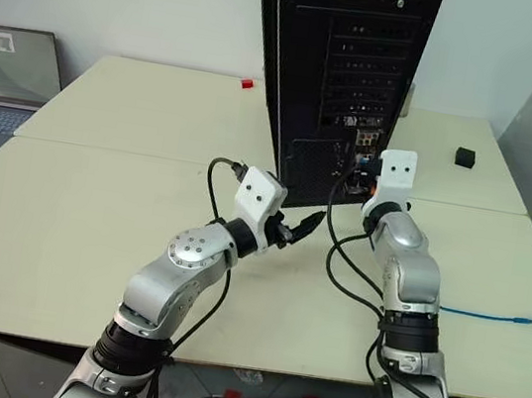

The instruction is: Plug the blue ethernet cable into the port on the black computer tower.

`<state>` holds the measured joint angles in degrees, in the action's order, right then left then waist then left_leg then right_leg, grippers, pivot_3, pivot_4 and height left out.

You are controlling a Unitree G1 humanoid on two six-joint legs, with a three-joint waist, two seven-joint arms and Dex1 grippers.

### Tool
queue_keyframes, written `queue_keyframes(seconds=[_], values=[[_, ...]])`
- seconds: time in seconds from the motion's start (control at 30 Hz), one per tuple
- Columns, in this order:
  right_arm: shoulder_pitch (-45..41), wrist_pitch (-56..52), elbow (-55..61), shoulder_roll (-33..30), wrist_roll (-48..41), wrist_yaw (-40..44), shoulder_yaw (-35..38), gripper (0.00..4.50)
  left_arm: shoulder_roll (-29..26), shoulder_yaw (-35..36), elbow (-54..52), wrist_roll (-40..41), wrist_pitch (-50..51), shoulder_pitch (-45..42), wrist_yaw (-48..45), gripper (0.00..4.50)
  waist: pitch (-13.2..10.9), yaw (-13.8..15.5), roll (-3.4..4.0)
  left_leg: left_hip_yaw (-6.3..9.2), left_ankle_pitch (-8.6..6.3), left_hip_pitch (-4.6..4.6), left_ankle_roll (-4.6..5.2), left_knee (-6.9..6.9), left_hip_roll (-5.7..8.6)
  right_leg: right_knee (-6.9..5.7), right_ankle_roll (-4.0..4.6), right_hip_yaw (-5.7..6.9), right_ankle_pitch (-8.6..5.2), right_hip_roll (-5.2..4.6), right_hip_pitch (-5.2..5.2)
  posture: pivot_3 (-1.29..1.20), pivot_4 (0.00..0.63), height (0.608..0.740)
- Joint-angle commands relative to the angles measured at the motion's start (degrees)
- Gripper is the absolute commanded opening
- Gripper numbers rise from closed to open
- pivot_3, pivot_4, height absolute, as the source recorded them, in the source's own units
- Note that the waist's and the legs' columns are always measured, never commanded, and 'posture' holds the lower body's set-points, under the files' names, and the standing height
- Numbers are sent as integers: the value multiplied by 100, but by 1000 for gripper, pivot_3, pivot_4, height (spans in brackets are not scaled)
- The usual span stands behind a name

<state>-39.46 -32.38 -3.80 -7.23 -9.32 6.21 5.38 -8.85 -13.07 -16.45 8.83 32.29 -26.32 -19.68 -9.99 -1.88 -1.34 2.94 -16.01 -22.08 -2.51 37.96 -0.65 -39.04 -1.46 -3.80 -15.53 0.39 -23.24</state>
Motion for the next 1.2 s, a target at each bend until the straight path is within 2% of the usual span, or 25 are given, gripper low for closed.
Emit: queue_keyframes(seconds=[0.03,1.2], values=[[-184,116,68,38,-61,-79,99,0,-13,97,-243,23,-125,-56,-41,3383,0,-1,0,0,0,0,0,0,0,0,0,0,0,0,0,0,150,740],[-311,-218,-131,34,-93,-250,54,0,-37,142,-186,31,-183,-70,-2,3383,0,-14,0,-1,0,1,0,-1,-1,0,0,-2,0,1,-1,0,150,740]])
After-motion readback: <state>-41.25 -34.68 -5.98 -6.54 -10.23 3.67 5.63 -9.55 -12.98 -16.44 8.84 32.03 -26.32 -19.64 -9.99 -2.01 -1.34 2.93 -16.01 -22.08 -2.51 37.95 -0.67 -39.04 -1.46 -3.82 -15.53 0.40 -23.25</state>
